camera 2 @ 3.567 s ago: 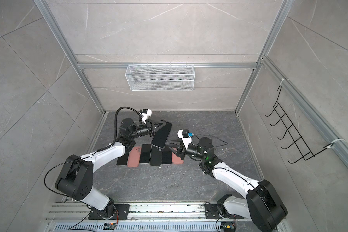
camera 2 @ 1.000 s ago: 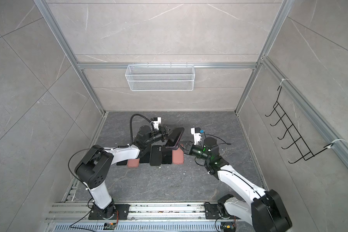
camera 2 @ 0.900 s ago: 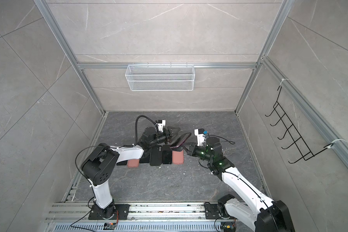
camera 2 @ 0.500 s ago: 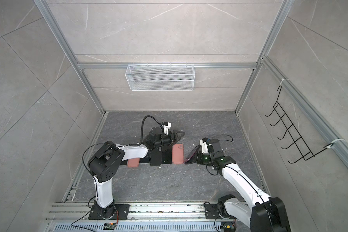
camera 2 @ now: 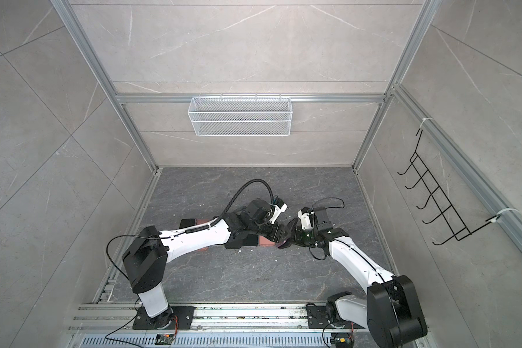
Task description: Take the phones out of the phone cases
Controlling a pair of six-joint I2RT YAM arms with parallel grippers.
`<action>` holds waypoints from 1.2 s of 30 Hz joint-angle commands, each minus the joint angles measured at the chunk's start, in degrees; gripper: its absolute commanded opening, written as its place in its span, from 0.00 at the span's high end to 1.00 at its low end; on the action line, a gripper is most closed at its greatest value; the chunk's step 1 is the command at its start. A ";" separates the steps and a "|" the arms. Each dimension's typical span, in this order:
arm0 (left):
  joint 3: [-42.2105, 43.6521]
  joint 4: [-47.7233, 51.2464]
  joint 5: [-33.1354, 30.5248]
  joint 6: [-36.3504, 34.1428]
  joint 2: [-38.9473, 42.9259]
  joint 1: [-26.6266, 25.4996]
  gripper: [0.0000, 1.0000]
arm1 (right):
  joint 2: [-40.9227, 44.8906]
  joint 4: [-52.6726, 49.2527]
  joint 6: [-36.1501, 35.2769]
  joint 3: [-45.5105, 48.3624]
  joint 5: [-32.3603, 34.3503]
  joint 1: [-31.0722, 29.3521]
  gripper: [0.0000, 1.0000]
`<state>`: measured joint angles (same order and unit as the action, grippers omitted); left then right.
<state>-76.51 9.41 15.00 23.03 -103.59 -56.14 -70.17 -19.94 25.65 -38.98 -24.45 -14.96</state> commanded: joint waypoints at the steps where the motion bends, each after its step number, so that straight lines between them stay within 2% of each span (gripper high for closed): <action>1: -3.18 7.15 -5.62 -6.48 -1.55 -1.17 0.41 | -0.08 1.00 -1.48 -1.95 -1.65 0.11 1.00; 3: -3.89 7.97 -7.75 -7.08 -2.35 -1.85 0.43 | 0.16 1.21 -1.40 -1.63 -1.66 0.07 1.00; 6: -4.15 6.69 -7.52 -6.90 -3.20 -2.02 0.44 | 0.03 1.95 -1.13 -1.10 -2.22 0.07 1.00; 15: -7.80 10.58 -15.27 -8.34 -8.82 -4.18 0.53 | -0.12 2.73 -0.86 -0.29 -3.41 0.07 1.00; 18: -8.01 10.63 -18.21 -8.27 -10.09 -4.75 0.68 | 0.29 2.00 -1.12 -0.23 -2.49 0.03 1.00; 20: -7.23 9.60 -20.36 -7.76 -9.64 -5.12 0.82 | 0.16 0.80 -1.62 -0.40 -1.13 0.14 1.00; 23: -6.81 7.87 -22.77 -6.98 -8.81 -5.79 0.97 | -0.75 -0.65 -2.59 -1.05 0.47 0.20 1.00; 24: -6.72 7.36 -24.22 -6.75 -8.45 -6.06 0.99 | -1.01 -1.00 -2.83 -1.22 0.82 0.24 1.00; 30: -8.68 9.99 -36.44 -4.31 -5.17 -8.81 1.00 | -3.38 -3.16 -4.18 -0.52 7.27 1.90 1.00; 31: -9.78 11.69 -38.58 -4.12 -5.07 -9.54 1.00 | -4.18 -3.02 -4.45 -0.17 7.86 3.28 1.00; 36: -12.67 17.90 -45.92 -1.86 -5.16 -12.29 1.00 | -6.74 -2.13 -5.65 0.51 2.75 14.27 1.00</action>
<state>-84.97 24.53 -23.05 19.11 -112.95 -66.67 -75.66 -21.02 21.98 -38.81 -22.46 -4.40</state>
